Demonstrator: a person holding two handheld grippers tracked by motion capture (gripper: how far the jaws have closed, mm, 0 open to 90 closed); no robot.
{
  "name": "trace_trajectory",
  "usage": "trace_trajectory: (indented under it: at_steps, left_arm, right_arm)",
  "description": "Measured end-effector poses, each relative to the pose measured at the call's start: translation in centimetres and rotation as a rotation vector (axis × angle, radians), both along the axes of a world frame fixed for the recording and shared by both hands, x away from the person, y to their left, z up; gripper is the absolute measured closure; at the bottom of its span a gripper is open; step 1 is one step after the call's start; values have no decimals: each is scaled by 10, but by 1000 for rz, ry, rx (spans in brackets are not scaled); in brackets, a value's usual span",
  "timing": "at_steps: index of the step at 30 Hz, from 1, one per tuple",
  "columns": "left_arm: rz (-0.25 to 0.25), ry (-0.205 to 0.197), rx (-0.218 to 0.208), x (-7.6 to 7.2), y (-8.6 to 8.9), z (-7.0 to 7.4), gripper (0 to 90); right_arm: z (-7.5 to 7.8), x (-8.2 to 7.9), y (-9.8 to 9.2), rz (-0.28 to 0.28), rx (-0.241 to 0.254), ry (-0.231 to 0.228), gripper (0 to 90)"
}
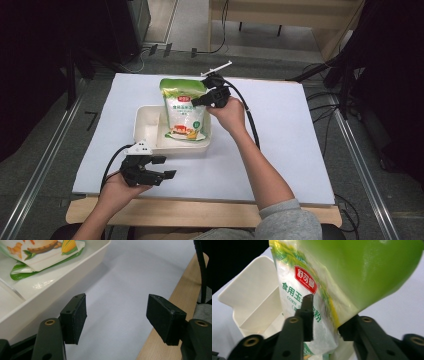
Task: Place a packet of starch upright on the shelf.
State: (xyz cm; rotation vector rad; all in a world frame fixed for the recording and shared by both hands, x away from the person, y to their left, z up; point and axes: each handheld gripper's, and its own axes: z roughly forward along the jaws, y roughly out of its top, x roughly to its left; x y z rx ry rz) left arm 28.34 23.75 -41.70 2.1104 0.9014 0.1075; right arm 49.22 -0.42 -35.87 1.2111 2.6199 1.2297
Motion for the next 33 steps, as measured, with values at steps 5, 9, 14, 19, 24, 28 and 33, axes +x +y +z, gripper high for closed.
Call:
trace_trajectory:
  at_steps: [5,9,14,19,24,28,33]
  left_arm:
    - [-1,0,0,0,0,0,334]
    - [1,3,2,0,0,0,333]
    - [-1,0,4,0,-1,-1,334]
    - [0,4,11,0,-1,0,333]
    - [-1,2,9,0,0,0,334]
    - [4,1,7,0,0,0,334]
    - [4,1,10,0,0,0,333]
  right_arm:
    - [5,-7,-12,5,33,-62,504]
    - [5,-9,-20,12,32,-32,482]
    - [6,-16,-33,19,9,-30,439]
    - [9,-28,-50,14,29,-44,438]
    - [11,-39,-59,25,33,-62,438]
    - [10,-52,-67,33,28,-79,435]
    - [9,-68,-79,49,32,-92,431]
